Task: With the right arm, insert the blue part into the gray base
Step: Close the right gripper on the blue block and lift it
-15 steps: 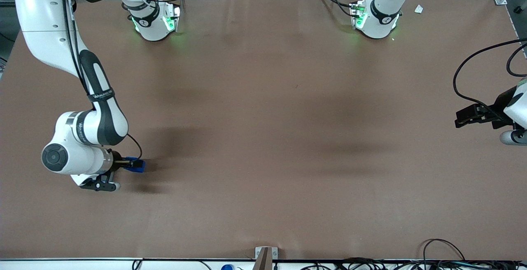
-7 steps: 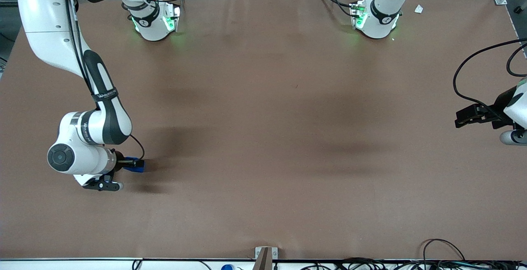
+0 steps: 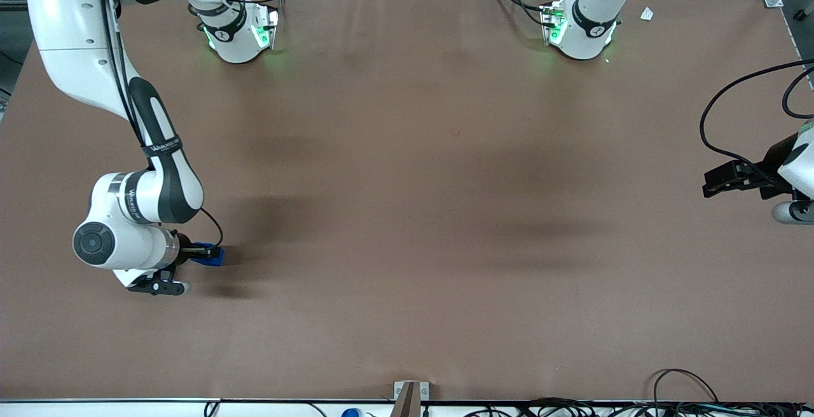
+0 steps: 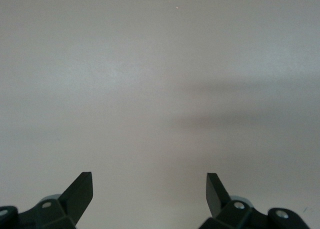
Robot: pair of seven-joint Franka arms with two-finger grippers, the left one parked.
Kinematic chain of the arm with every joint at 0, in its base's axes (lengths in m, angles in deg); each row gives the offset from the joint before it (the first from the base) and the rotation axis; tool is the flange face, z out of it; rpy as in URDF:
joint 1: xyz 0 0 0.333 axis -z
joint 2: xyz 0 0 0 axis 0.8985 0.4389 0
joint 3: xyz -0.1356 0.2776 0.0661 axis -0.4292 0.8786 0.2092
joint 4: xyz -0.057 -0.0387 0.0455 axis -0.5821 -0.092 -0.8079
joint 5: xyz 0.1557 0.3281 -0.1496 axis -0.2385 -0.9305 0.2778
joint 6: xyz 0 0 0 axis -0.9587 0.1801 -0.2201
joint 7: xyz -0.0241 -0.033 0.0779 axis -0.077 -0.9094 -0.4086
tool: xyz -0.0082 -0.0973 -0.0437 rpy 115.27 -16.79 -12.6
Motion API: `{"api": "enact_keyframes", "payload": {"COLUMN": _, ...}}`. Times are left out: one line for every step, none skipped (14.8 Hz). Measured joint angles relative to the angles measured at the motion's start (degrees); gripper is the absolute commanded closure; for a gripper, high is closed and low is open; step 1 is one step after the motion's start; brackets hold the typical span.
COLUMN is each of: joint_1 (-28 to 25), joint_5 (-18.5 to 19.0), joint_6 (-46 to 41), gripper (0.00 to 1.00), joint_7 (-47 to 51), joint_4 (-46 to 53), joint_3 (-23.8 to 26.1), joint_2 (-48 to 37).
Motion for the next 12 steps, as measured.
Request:
{"api": "enact_keyframes", "payload": {"joint_1": 0.0, "joint_5": 0.0, "joint_6": 0.0, "gripper": 0.36, "joint_7": 0.0, "joint_4": 0.0, "joint_3": 0.0, "joint_2": 0.0}}
{"api": "enact_keyframes", "payload": {"joint_1": 0.0, "joint_5": 0.0, "joint_6": 0.0, "gripper": 0.38, "joint_7": 0.0, "joint_4": 0.1, "joint_3": 0.0, "joint_2": 0.0}}
{"api": "enact_keyframes", "payload": {"joint_1": 0.0, "joint_5": 0.0, "joint_6": 0.0, "gripper": 0.39, "joint_7": 0.0, "joint_4": 0.2, "joint_3": 0.0, "joint_2": 0.0}}
{"api": "enact_keyframes", "payload": {"joint_1": 0.0, "joint_5": 0.0, "joint_6": 0.0, "gripper": 0.41, "joint_7": 0.1, "joint_4": 0.3, "joint_3": 0.0, "joint_2": 0.0}}
{"api": "enact_keyframes", "payload": {"joint_1": 0.0, "joint_5": 0.0, "joint_6": 0.0, "gripper": 0.43, "joint_7": 0.1, "joint_4": 0.3, "joint_3": 0.0, "joint_2": 0.0}}
{"api": "enact_keyframes", "payload": {"joint_1": 0.0, "joint_5": 0.0, "joint_6": 0.0, "gripper": 0.45, "joint_7": 0.2, "joint_4": 0.4, "joint_3": 0.0, "joint_2": 0.0}}
{"api": "enact_keyframes", "payload": {"joint_1": 0.0, "joint_5": 0.0, "joint_6": 0.0, "gripper": 0.49, "joint_7": 0.2, "joint_4": 0.5, "joint_3": 0.0, "joint_2": 0.0}}
{"api": "enact_keyframes", "payload": {"joint_1": 0.0, "joint_5": 0.0, "joint_6": 0.0, "gripper": 0.53, "joint_7": 0.2, "joint_4": 0.5, "joint_3": 0.0, "joint_2": -0.1}}
{"api": "enact_keyframes", "payload": {"joint_1": 0.0, "joint_5": 0.0, "joint_6": 0.0, "gripper": 0.59, "joint_7": 0.3, "joint_4": 0.6, "joint_3": 0.0, "joint_2": -0.1}}
{"api": "enact_keyframes", "payload": {"joint_1": 0.0, "joint_5": 0.0, "joint_6": 0.0, "gripper": 0.64, "joint_7": 0.3, "joint_4": 0.6, "joint_3": 0.0, "joint_2": -0.1}}
{"api": "enact_keyframes", "payload": {"joint_1": 0.0, "joint_5": 0.0, "joint_6": 0.0, "gripper": 0.71, "joint_7": 0.3, "joint_4": 0.6, "joint_3": 0.0, "joint_2": -0.1}}
{"api": "enact_keyframes", "payload": {"joint_1": 0.0, "joint_5": 0.0, "joint_6": 0.0, "gripper": 0.79, "joint_7": 0.3, "joint_4": 0.6, "joint_3": 0.0, "joint_2": -0.1}}
